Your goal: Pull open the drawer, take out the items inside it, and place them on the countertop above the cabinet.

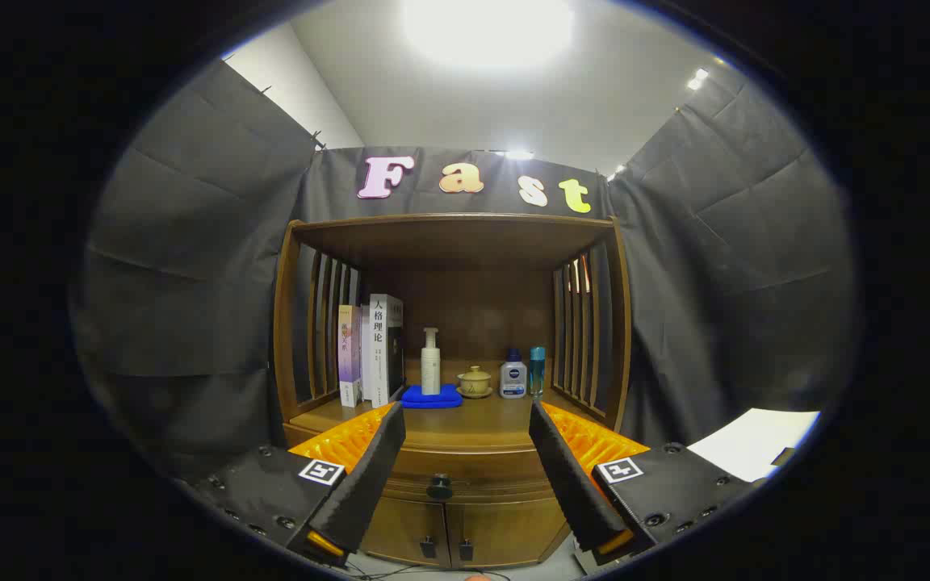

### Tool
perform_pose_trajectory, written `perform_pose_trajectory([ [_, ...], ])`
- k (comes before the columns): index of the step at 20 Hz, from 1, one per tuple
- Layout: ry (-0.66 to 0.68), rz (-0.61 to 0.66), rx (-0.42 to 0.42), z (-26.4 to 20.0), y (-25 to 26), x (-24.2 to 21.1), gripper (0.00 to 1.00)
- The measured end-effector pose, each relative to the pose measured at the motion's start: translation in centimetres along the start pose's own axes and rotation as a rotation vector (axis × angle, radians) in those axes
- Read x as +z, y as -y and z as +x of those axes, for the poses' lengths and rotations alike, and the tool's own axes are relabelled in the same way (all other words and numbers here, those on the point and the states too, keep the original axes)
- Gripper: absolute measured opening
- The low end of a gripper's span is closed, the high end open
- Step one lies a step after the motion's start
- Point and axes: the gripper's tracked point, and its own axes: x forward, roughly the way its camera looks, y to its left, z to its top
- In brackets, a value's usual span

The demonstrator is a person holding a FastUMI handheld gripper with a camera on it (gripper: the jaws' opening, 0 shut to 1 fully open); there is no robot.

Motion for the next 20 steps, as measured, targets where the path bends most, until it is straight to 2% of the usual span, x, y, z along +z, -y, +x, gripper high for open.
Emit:
perform_pose_trajectory([
  [14,-0.024,0.021,0.029,0.2,-1.5,-1.7,0.98],
  [20,-0.05,0.007,0.042,2.2,-2.0,-3.5,0.98],
])
